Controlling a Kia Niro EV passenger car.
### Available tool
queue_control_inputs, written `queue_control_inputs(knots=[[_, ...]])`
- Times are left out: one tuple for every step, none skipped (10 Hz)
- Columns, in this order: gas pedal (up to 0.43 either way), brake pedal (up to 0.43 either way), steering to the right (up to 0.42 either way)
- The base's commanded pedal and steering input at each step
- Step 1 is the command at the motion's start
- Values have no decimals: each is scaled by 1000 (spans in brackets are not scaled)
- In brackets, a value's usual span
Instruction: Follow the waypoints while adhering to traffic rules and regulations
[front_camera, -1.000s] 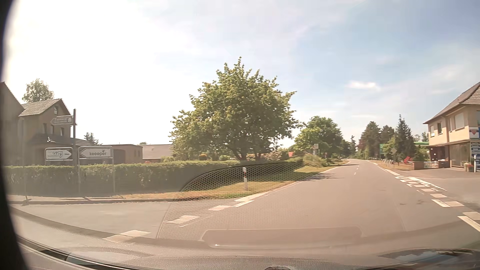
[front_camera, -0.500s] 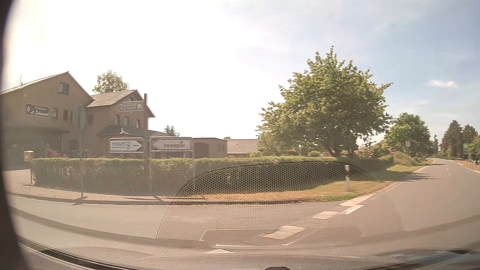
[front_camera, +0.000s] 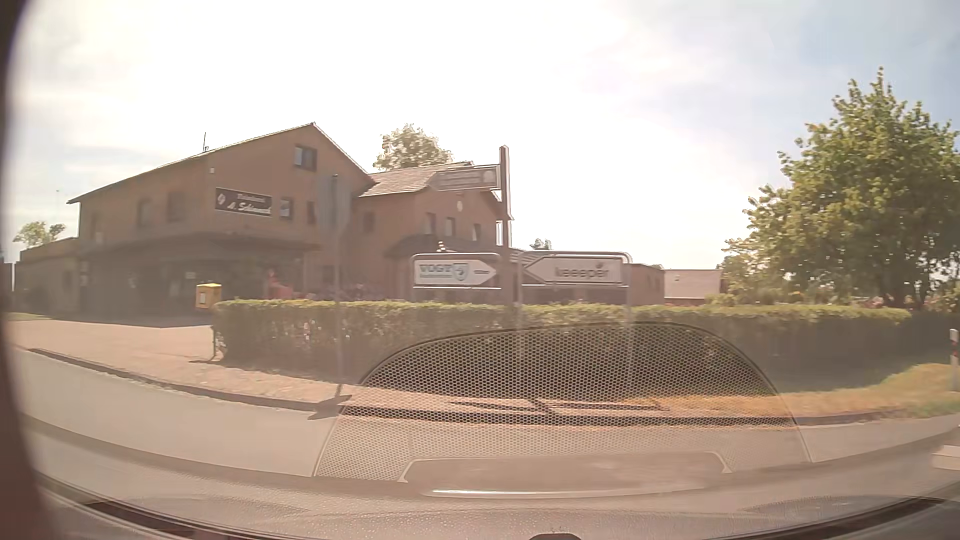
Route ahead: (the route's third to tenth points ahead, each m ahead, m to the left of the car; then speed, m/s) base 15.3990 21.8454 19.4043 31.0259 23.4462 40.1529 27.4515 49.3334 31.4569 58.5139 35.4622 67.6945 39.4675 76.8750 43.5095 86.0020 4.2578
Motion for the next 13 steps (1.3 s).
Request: queue_control_inputs(knots=[[157,0,-723],[157,0,-719],[157,0,-711],[189,0,-701],[220,0,-688],[228,0,-666],[240,0,-640],[240,0,-618],[268,0,-576],[280,0,-513],[280,0,-461],[280,0,-394],[280,0,-338]])
